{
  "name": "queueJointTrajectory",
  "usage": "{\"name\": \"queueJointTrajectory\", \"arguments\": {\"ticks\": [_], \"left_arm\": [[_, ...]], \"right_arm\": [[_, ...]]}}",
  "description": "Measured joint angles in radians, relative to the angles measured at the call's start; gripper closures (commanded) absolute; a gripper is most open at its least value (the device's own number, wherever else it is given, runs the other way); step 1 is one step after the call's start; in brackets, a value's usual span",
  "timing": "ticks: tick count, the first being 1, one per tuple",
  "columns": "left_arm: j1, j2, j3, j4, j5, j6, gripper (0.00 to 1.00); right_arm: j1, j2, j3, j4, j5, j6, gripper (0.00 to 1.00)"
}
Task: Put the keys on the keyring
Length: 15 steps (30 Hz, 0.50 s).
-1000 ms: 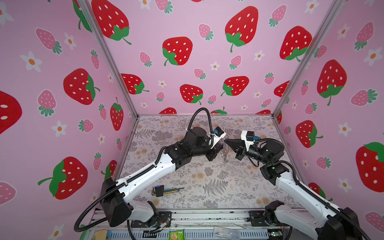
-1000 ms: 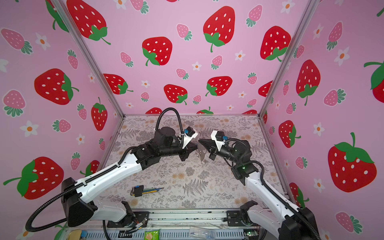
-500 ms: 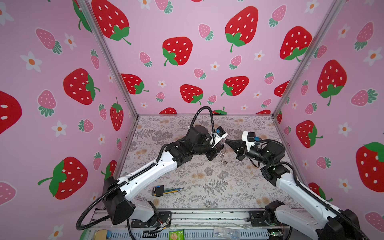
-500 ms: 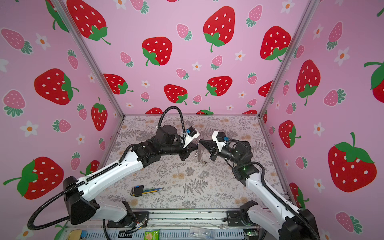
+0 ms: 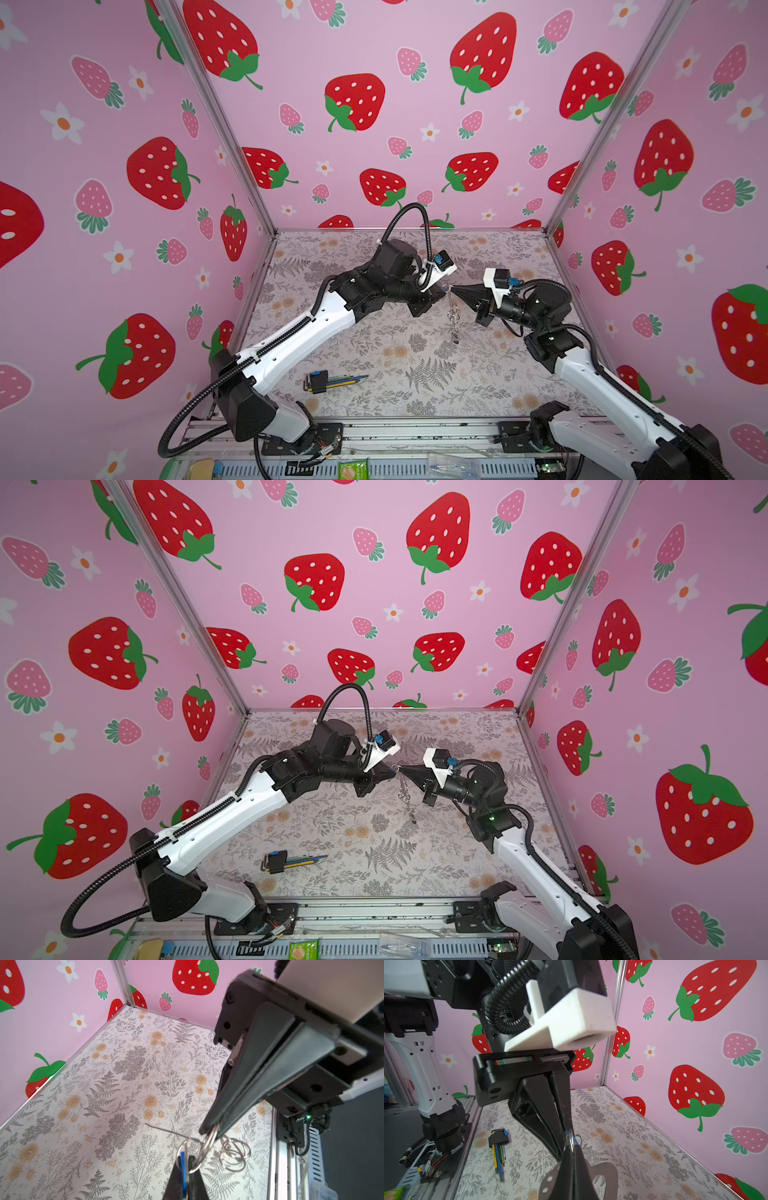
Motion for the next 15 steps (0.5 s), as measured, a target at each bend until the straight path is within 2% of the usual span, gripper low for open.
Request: {"name": "queueJointTrajectory", "arguments": {"ticks": [7, 15], "left_arm": [[0.018, 0.014, 0.034, -0.072, 0.039, 0.025, 1.0], [0.022, 0.016, 0.069, -0.12, 0.029, 0.059, 1.0]], "right_arm": [[-0.006, -0.005, 0.017, -0.106, 0.006, -0.08, 1.0], [-0.01, 0.002, 0.064, -0.226, 0.005, -0.164, 1.0]]}}
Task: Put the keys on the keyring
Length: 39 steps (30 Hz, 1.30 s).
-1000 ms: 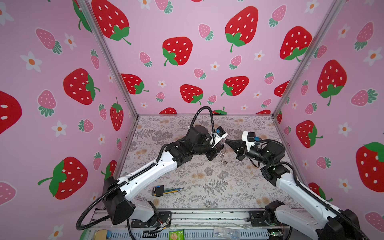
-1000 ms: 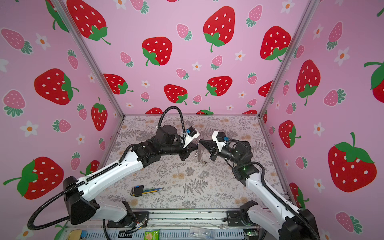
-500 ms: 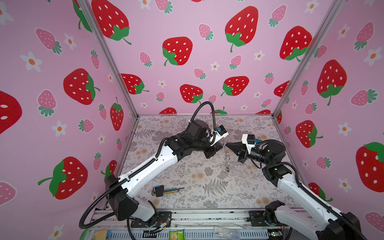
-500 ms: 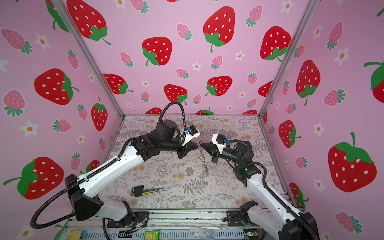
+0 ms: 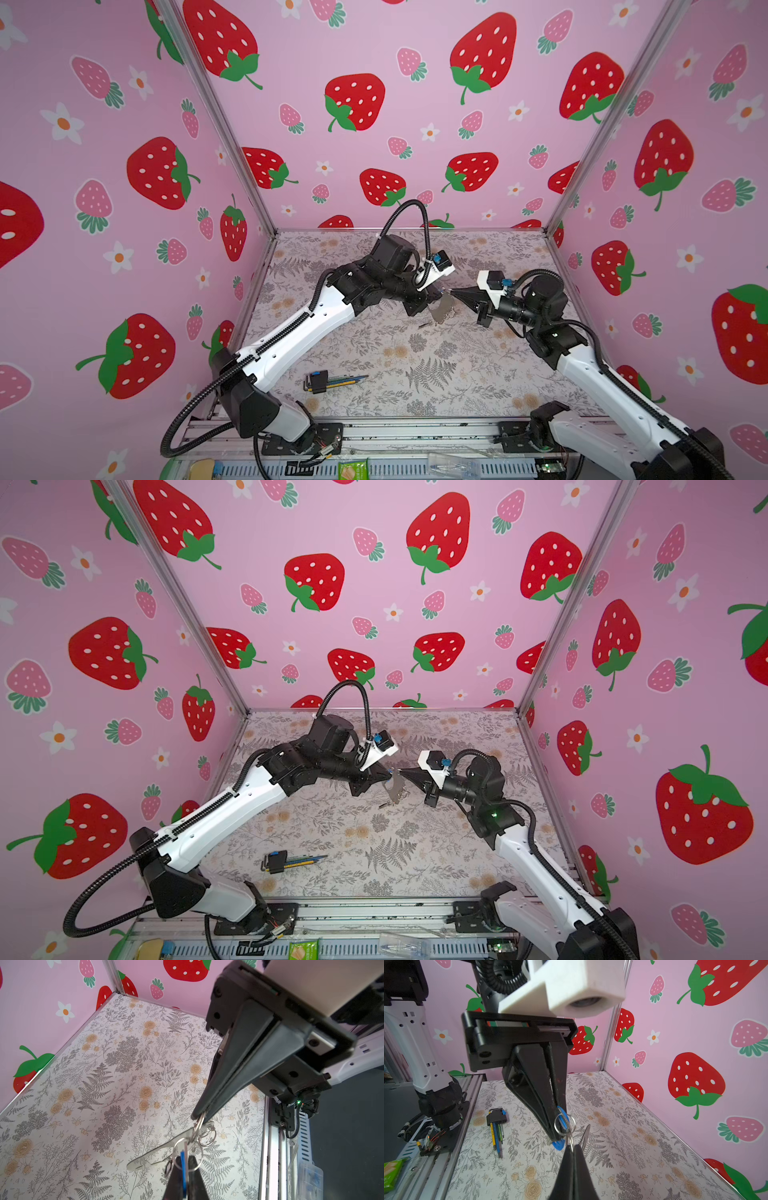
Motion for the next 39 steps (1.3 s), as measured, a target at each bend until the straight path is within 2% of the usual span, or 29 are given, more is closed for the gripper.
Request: {"name": "queueJointTrajectory", "arguments": {"ticks": [8, 16, 27, 28, 30, 32, 39], "left_arm": [[-0.002, 0.074, 0.108, -0.103, -0.034, 0.047, 1.0], [-0.024, 0.138, 0.2, -0.223, -0.114, 0.102, 1.0], [-0.044, 0.157, 0.236, -0.277, -0.144, 0.133, 1.0], [-0.046, 0.162, 0.246, -0.283, -0.15, 0.137, 1.0], [-0.05, 0.176, 0.266, -0.297, -0.164, 0.14, 1.0], [-0.052, 0.191, 0.284, -0.321, -0.185, 0.138, 1.0], [-0.051, 0.296, 0.386, -0.399, -0.229, 0.067, 1.0]], "right_arm": [[0.0, 0.029, 0.027, -0.079, 0.026, -0.054, 1.0], [0.0, 0.029, 0.022, -0.109, 0.056, -0.076, 1.0], [-0.002, -0.004, -0.017, -0.08, 0.058, -0.082, 1.0], [-0.002, -0.003, -0.017, -0.08, 0.059, -0.085, 0.96], [-0.003, -0.003, -0.019, -0.079, 0.072, -0.082, 0.79], [-0.01, -0.003, -0.031, -0.076, 0.108, -0.073, 0.69], [-0.048, -0.056, -0.123, -0.064, 0.323, -0.018, 0.49]]}}
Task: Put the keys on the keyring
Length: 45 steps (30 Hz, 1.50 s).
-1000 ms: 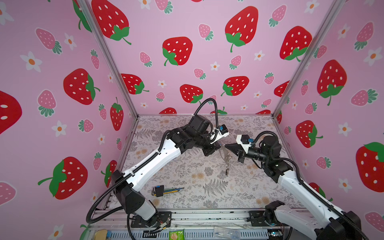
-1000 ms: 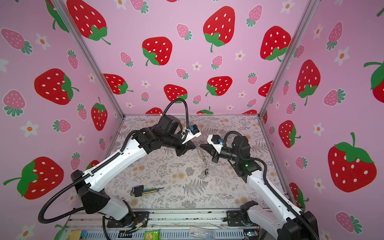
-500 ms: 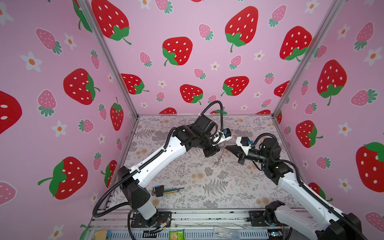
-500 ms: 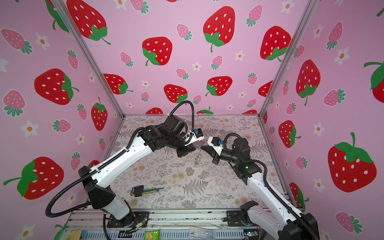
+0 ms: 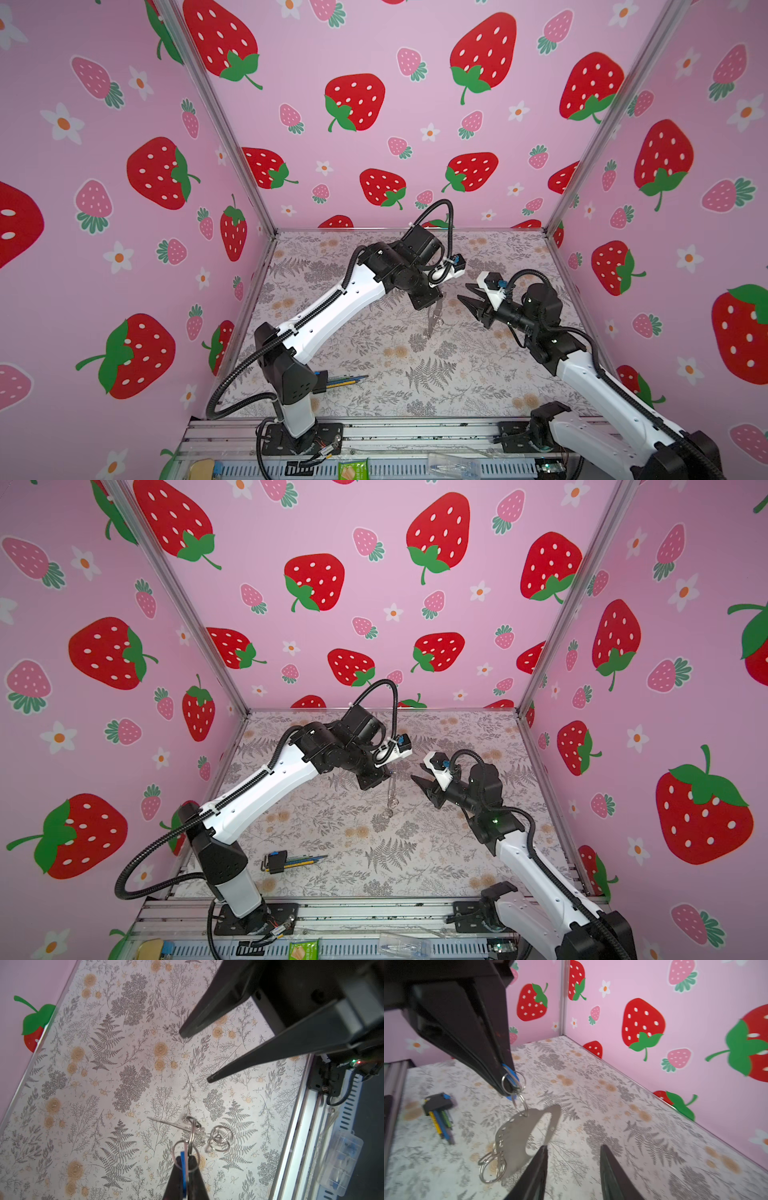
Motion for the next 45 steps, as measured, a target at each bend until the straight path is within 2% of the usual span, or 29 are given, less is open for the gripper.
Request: {"name": "queueJointTrajectory", "arguments": {"ticks": [2, 5, 9, 12, 14, 16, 20, 27, 36, 42, 43, 44, 45], "left_arm": [[0.0, 0.048, 0.034, -0.011, 0.002, -0.034, 1.0], [0.0, 0.158, 0.137, -0.021, 0.019, -0.09, 1.0], [0.0, 0.364, 0.406, -0.048, 0.055, -0.143, 1.0], [0.0, 0.496, 0.604, -0.035, 0.081, -0.164, 1.0], [0.002, 0.512, 0.62, -0.006, 0.099, -0.166, 1.0], [0.006, 0.494, 0.571, 0.036, 0.112, -0.158, 1.0], [0.011, 0.405, 0.329, 0.115, 0.113, -0.105, 1.0], [0.027, 0.377, 0.026, 0.106, 0.058, -0.026, 1.0], [0.079, 0.319, -0.275, 0.167, -0.054, 0.001, 1.0], [0.081, 0.279, -0.386, 0.175, -0.111, -0.002, 1.0], [0.081, 0.279, -0.394, 0.178, -0.119, -0.004, 0.95], [0.082, 0.279, -0.403, 0.179, -0.126, -0.008, 0.85], [0.083, 0.275, -0.409, 0.18, -0.132, -0.012, 0.82]], "right_arm": [[-0.014, -0.051, -0.02, -0.001, 0.084, 0.009, 0.49], [-0.031, -0.128, -0.026, -0.002, 0.225, 0.018, 0.44], [-0.043, -0.207, -0.026, -0.013, 0.393, 0.021, 0.42], [-0.048, -0.231, -0.026, -0.026, 0.469, 0.014, 0.43], [-0.048, -0.233, -0.023, -0.042, 0.501, 0.01, 0.43], [-0.048, -0.233, -0.022, -0.05, 0.518, 0.002, 0.44], [-0.048, -0.228, -0.022, -0.066, 0.524, -0.005, 0.45], [-0.048, -0.195, -0.022, -0.09, 0.511, 0.0, 0.45], [-0.048, -0.15, -0.031, -0.107, 0.475, 0.008, 0.44], [-0.048, -0.115, -0.069, -0.105, 0.463, 0.024, 0.44], [-0.048, -0.111, -0.075, -0.105, 0.462, 0.025, 0.44], [-0.048, -0.106, -0.081, -0.106, 0.462, 0.026, 0.43], [-0.048, -0.102, -0.086, -0.106, 0.461, 0.027, 0.43]]}}
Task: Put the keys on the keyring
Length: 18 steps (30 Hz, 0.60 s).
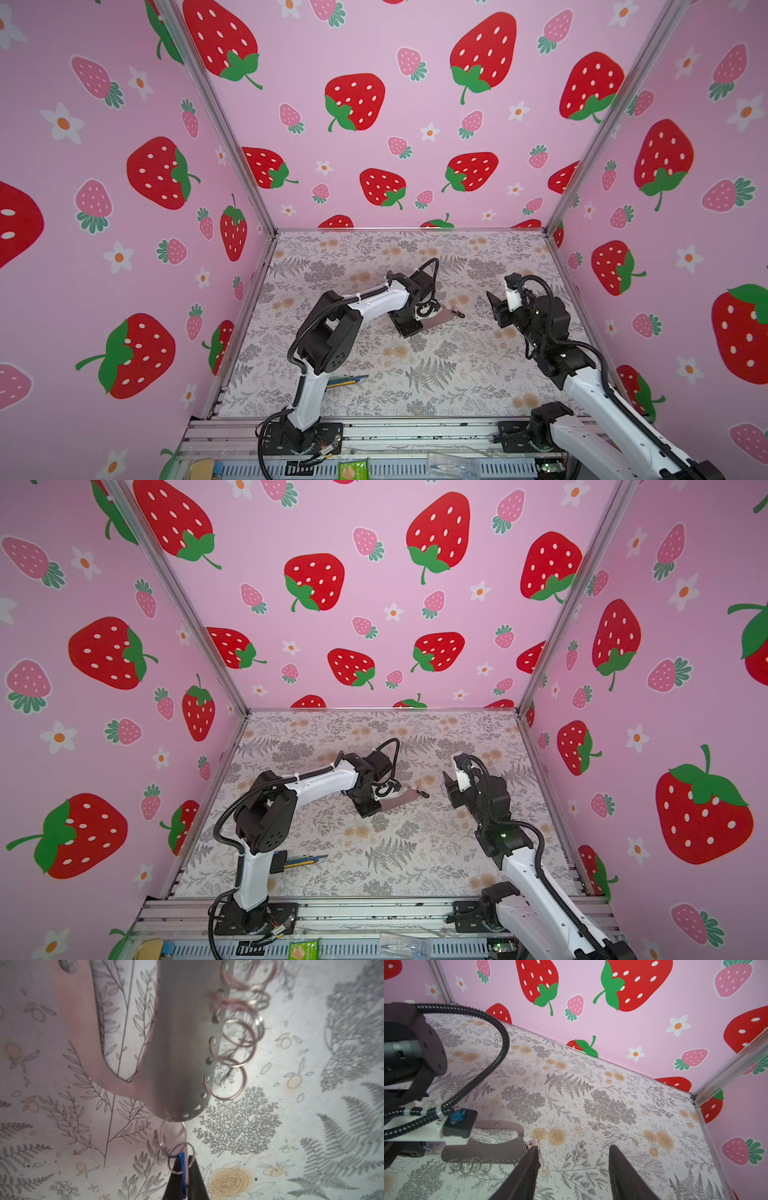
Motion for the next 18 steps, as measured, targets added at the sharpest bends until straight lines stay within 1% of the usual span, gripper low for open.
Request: {"name": "queueJointTrajectory", "arguments": {"ticks": [3, 4, 7, 10, 13, 14, 15, 16, 17, 18], "left_arm": [[0.009, -0.032, -0.051, 0.022, -0.007, -0.019, 0.74], [0.016, -0.051, -0.076, 0.027, -0.007, -0.025, 0.73], [0.058, -0.147, -0.154, 0.031, -0.005, -0.05, 0.68], [0.126, -0.282, -0.22, 0.043, -0.002, -0.084, 0.64], [0.202, -0.426, -0.287, 0.089, 0.004, -0.133, 0.63], [0.229, -0.475, -0.317, 0.126, 0.0, -0.157, 0.6], [0.254, -0.528, -0.355, 0.179, -0.016, -0.187, 0.46], [0.28, -0.579, -0.399, 0.243, -0.034, -0.22, 0.3], [0.307, -0.644, -0.463, 0.327, -0.071, -0.249, 0.18], [0.34, -0.707, -0.534, 0.418, -0.114, -0.289, 0.12]], "right_arm": [[0.0, 0.002, -0.01, 0.001, 0.001, 0.0, 0.42], [0.0, 0.002, -0.013, 0.002, 0.003, 0.0, 0.41], [0.0, 0.001, -0.022, 0.004, 0.021, 0.0, 0.4], [0.0, 0.002, -0.039, 0.017, 0.056, 0.002, 0.37], [-0.008, 0.025, -0.064, 0.068, 0.108, 0.011, 0.28], [-0.014, 0.037, -0.08, 0.102, 0.132, 0.02, 0.24], [-0.025, 0.05, -0.099, 0.142, 0.152, 0.027, 0.15], [-0.038, 0.065, -0.117, 0.183, 0.168, 0.031, 0.01], [-0.058, 0.09, -0.14, 0.238, 0.192, 0.046, 0.01], [-0.079, 0.123, -0.159, 0.291, 0.218, 0.051, 0.01]]}}
